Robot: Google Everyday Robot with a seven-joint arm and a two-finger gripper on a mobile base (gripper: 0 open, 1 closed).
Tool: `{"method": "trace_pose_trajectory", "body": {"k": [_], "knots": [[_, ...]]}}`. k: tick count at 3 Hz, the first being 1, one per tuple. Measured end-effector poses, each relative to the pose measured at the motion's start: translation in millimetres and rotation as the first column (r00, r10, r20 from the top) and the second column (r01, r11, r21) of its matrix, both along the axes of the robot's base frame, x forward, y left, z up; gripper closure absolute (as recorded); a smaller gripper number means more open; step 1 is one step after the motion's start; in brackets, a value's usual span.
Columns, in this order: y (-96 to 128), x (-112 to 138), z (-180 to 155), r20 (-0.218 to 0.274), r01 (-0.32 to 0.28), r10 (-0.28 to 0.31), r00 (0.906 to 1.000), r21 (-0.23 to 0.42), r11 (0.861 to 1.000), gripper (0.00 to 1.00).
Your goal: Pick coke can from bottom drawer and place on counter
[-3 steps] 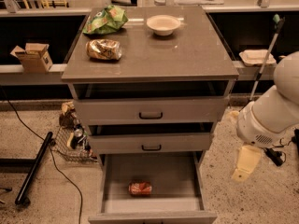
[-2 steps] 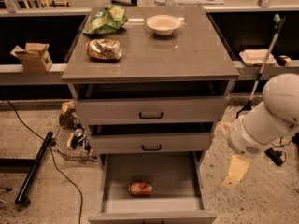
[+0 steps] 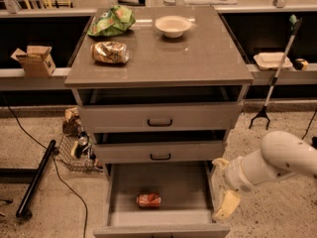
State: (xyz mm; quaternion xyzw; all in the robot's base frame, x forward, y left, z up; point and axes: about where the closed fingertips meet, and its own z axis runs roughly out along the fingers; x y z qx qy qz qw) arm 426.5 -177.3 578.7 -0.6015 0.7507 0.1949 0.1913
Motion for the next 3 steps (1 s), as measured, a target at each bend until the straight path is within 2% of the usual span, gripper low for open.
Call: {"method": "trace_pose_trajectory", "body": {"k": [1, 2, 3], "knots": [[25.6, 5.0, -61.7, 0.005, 0.017, -0.017, 0.9998, 0.09, 0.996, 0.0], [25.6, 5.0, -61.7, 0.005, 0.017, -0.017, 0.9998, 0.09, 0.996, 0.0], [27.1, 7.5, -71.0, -0.016, 0.016, -0.015, 0.9998, 0.079, 0.997, 0.0]]}}
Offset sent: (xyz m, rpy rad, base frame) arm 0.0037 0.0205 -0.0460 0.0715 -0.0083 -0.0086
